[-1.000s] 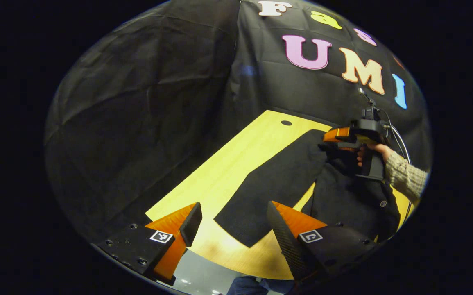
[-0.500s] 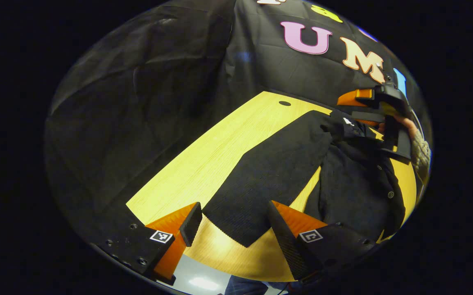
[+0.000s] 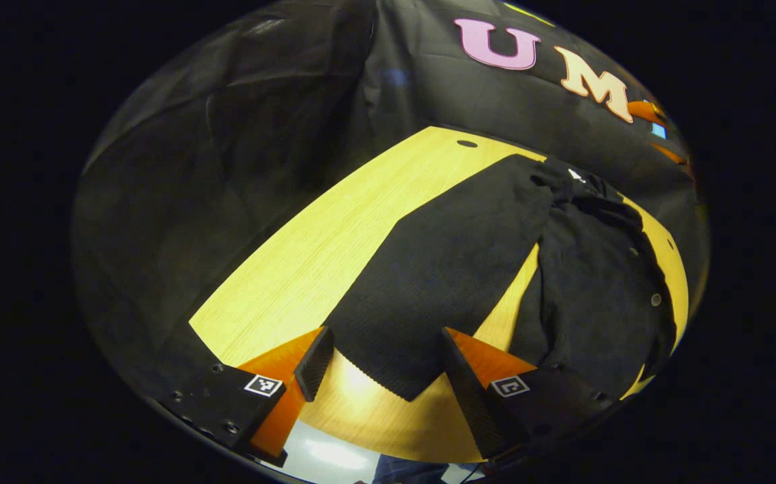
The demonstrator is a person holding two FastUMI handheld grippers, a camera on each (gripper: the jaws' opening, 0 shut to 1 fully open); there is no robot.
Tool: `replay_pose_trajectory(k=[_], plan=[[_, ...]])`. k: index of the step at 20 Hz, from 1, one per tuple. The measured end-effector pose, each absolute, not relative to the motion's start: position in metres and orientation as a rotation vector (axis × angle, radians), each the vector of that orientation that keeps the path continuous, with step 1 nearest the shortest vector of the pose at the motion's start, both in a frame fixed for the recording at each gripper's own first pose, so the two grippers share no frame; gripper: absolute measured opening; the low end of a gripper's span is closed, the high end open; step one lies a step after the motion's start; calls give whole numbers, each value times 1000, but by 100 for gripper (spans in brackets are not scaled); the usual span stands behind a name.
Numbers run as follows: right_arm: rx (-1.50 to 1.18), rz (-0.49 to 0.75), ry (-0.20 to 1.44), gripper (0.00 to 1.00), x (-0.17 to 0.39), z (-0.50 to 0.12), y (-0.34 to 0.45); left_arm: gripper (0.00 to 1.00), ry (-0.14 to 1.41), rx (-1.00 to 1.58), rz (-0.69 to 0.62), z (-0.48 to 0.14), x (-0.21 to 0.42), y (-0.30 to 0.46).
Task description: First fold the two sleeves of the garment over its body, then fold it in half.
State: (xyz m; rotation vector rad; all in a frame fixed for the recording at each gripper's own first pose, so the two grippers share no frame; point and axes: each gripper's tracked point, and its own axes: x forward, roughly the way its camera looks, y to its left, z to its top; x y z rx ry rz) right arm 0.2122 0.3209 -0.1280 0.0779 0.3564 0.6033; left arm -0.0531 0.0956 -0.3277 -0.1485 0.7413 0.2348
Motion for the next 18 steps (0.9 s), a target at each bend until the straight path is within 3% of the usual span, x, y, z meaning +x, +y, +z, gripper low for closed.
replay_pose_trajectory(k=[5,9,11,12,14,15,16,17,18], plan=[[53,473,296,100,183,-97,232,95,743,-116,199,-332,-56,92],[82,357,279,97,155,-86,161,83,738,-118,168,-333,-50,83],[99,303,273,92,139,-79,130,58,740,-103,148,-331,-50,74],[107,284,271,97,129,-74,118,46,745,-96,119,-332,-48,68],[111,257,259,92,112,-65,95,10,754,-92,104,-330,-50,61],[113,251,257,92,107,-63,87,4,757,-81,95,-331,-48,60],[119,250,261,100,101,-62,82,0,763,-67,84,-331,-48,60],[124,245,257,100,97,-61,77,0,764,-63,75,-330,-49,61],[127,239,251,93,94,-60,71,0,762,-75,75,-328,-48,62]])
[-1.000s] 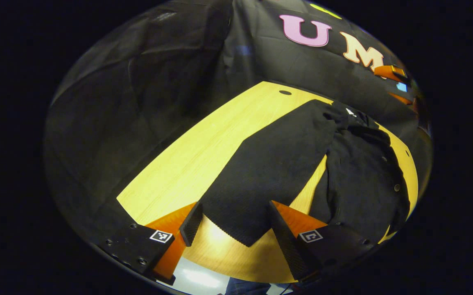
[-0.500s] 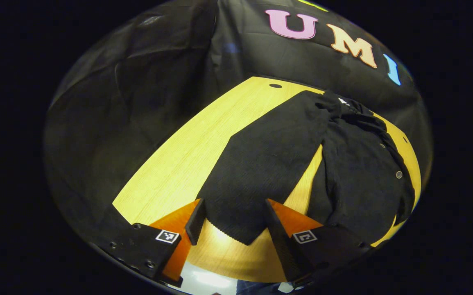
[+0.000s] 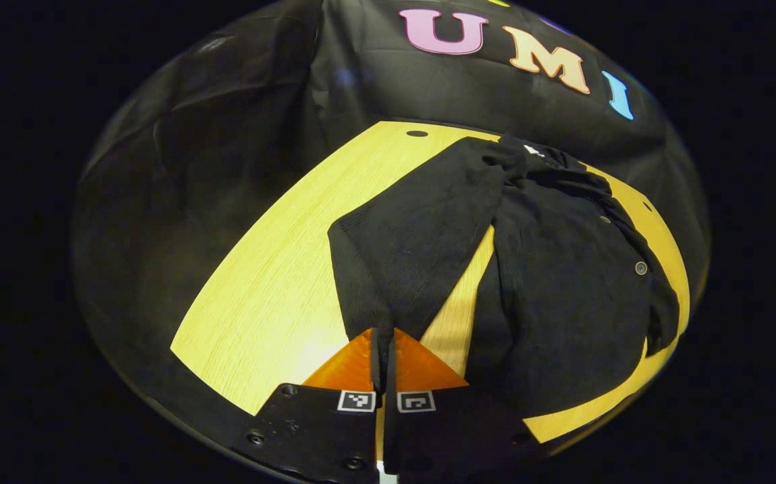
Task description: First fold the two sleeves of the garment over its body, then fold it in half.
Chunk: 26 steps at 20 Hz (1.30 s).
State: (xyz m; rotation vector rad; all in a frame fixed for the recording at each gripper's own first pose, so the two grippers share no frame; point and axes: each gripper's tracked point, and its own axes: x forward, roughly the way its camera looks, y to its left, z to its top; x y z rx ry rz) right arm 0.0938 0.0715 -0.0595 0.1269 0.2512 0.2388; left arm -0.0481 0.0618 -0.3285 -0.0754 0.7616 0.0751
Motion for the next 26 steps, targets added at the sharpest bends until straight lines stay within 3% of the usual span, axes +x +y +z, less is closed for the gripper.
replay_pose_trajectory(k=[3,4,7,12,13,20,22,23,24,26], plan=[[148,233,258,93,85,-65,65,0,752,-143,83,-326,-46,63],[159,237,268,100,81,-68,65,0,753,-165,85,-326,-45,64],[157,227,287,97,79,-78,60,0,750,-229,102,-317,-40,68],[148,206,318,93,84,-89,55,0,637,-267,50,-252,-10,53],[145,199,321,97,85,-90,54,0,616,-256,29,-239,-3,46],[177,164,370,97,88,-105,43,0,457,-183,-219,-143,84,-67],[182,145,389,97,86,-110,36,0,428,-158,-298,-128,105,-106],[184,138,393,92,86,-111,34,0,416,-150,-339,-125,113,-127],[185,130,394,97,86,-111,31,0,402,-138,-375,-119,121,-146],[184,113,398,97,86,-109,23,0,385,-105,-446,-109,133,-183]])
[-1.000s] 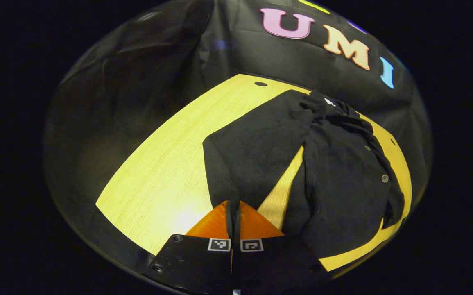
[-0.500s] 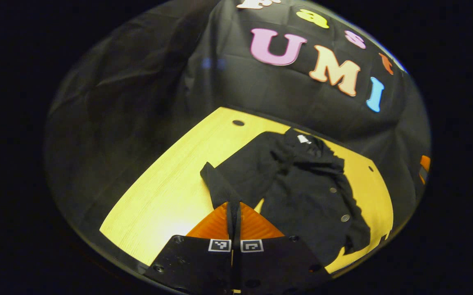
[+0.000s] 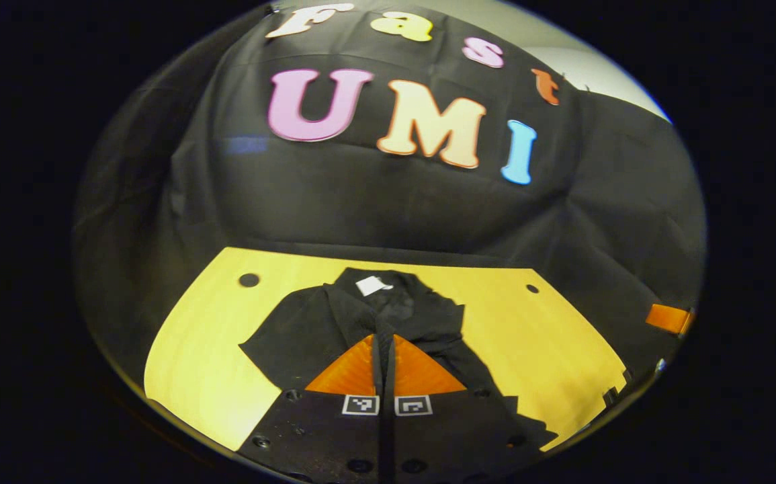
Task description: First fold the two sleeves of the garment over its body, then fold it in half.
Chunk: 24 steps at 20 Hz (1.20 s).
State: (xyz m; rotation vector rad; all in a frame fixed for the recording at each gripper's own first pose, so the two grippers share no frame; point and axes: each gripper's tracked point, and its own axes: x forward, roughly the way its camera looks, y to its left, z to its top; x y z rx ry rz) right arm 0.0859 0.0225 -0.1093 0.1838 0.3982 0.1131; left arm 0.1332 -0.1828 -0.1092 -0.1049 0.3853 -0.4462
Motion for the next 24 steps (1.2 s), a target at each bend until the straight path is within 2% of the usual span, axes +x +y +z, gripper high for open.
replay_pose_trajectory(k=[1,2,3,8,11,12,13,24], plan=[[185,102,399,97,87,-109,18,0,384,-86,-477,-107,138,-200],[191,92,404,92,87,-109,15,0,378,-71,-508,-105,143,-218],[199,81,407,97,88,-109,11,0,373,-64,-541,-104,149,-237],[195,41,434,97,85,-117,-4,0,355,-14,-659,-105,175,-320],[193,34,463,97,82,-127,-8,0,384,53,-713,-128,181,-358],[193,33,474,92,78,-131,-8,0,398,62,-731,-137,182,-369],[189,32,474,97,77,-132,-7,0,413,70,-744,-147,183,-377],[178,29,526,98,54,-177,-3,0,451,42,-688,-202,194,-406]])
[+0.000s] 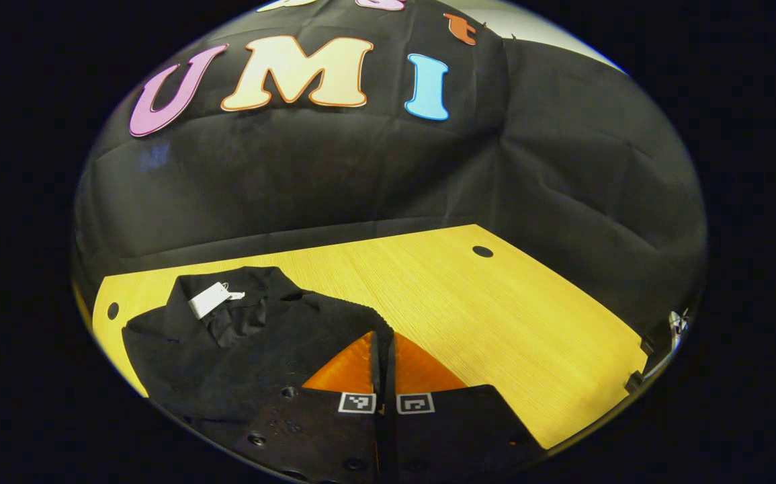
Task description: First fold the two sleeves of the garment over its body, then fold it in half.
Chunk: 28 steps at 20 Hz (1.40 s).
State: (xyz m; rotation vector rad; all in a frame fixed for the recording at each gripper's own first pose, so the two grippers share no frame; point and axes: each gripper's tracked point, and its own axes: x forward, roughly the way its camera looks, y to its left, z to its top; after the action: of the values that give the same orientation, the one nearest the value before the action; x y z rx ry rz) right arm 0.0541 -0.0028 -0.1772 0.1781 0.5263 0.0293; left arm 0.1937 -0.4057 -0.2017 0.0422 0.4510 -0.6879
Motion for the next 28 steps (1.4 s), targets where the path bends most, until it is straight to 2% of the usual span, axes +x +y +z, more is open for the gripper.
replay_pose_trajectory(k=[3,4,5,8,9,13,16,22,28], plan=[[163,44,534,98,49,-185,3,1,435,26,-700,-195,184,-412],[163,55,538,98,47,-186,7,5,420,-4,-723,-188,178,-417],[163,68,543,98,44,-186,11,14,402,-41,-763,-175,166,-422],[161,112,537,98,41,-183,23,65,299,-64,-809,-131,148,-416],[161,130,538,98,41,-183,29,69,244,-60,-801,-113,145,-410],[152,217,544,98,37,-183,55,78,63,-75,-740,-52,128,-376],[128,266,548,98,31,-182,69,89,-26,-47,-687,-21,105,-335],[122,344,544,98,14,-172,100,90,-99,29,-504,10,66,-224],[107,366,521,98,5,-170,109,90,-54,-28,-373,-12,19,-139]])
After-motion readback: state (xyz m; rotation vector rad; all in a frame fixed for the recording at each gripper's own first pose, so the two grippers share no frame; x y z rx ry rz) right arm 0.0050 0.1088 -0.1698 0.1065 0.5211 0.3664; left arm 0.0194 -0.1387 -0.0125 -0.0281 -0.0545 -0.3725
